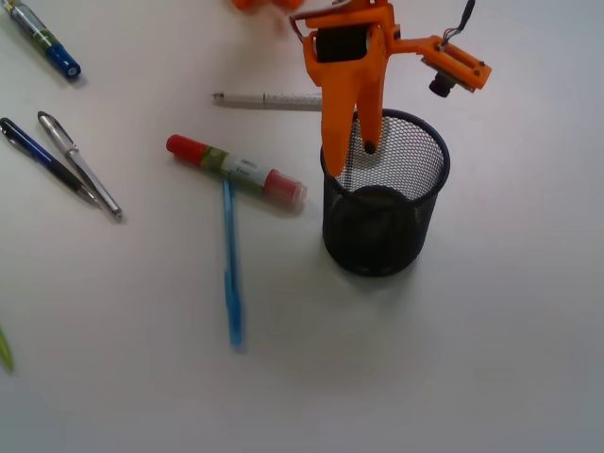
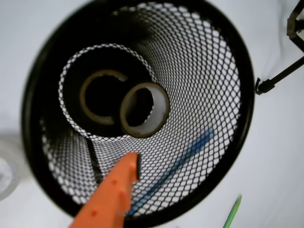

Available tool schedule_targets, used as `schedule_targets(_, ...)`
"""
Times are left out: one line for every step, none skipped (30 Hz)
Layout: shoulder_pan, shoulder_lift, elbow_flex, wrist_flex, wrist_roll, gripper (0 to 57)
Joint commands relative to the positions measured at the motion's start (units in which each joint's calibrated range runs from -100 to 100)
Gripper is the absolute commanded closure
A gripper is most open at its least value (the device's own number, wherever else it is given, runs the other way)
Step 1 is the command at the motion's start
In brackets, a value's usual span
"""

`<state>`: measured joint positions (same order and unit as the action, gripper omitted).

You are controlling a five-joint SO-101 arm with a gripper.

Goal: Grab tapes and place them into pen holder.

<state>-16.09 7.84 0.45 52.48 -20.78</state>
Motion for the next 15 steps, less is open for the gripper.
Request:
schedule_targets(-0.02,3.25,-13.13,8.58,0.15,15.7)
schedule_targets(-0.02,4.70,-16.66,10.95,0.29,15.7)
schedule_targets(-0.09,7.84,-24.09,15.50,0.68,16.0)
schedule_targets(-0.17,9.37,-27.80,17.24,1.42,16.2)
schedule_targets(-0.24,10.73,-31.79,18.82,2.20,16.3)
schedule_targets(-0.24,11.67,-35.41,20.13,2.64,16.3)
schedule_targets(-0.24,12.35,-38.86,21.53,3.03,16.3)
schedule_targets(-0.09,12.69,-42.39,23.28,3.13,16.3)
schedule_targets(0.13,12.69,-45.83,25.64,3.17,16.3)
schedule_targets(0.35,12.60,-49.27,28.36,3.17,16.3)
schedule_targets(0.80,12.52,-52.44,31.51,2.98,16.3)
schedule_targets(1.55,12.52,-55.61,34.92,2.78,16.3)
schedule_targets(2.07,12.52,-58.51,38.59,2.44,16.3)
schedule_targets(2.75,12.52,-61.05,42.79,1.42,16.3)
schedule_targets(3.27,12.52,-62.86,47.08,-0.20,16.3)
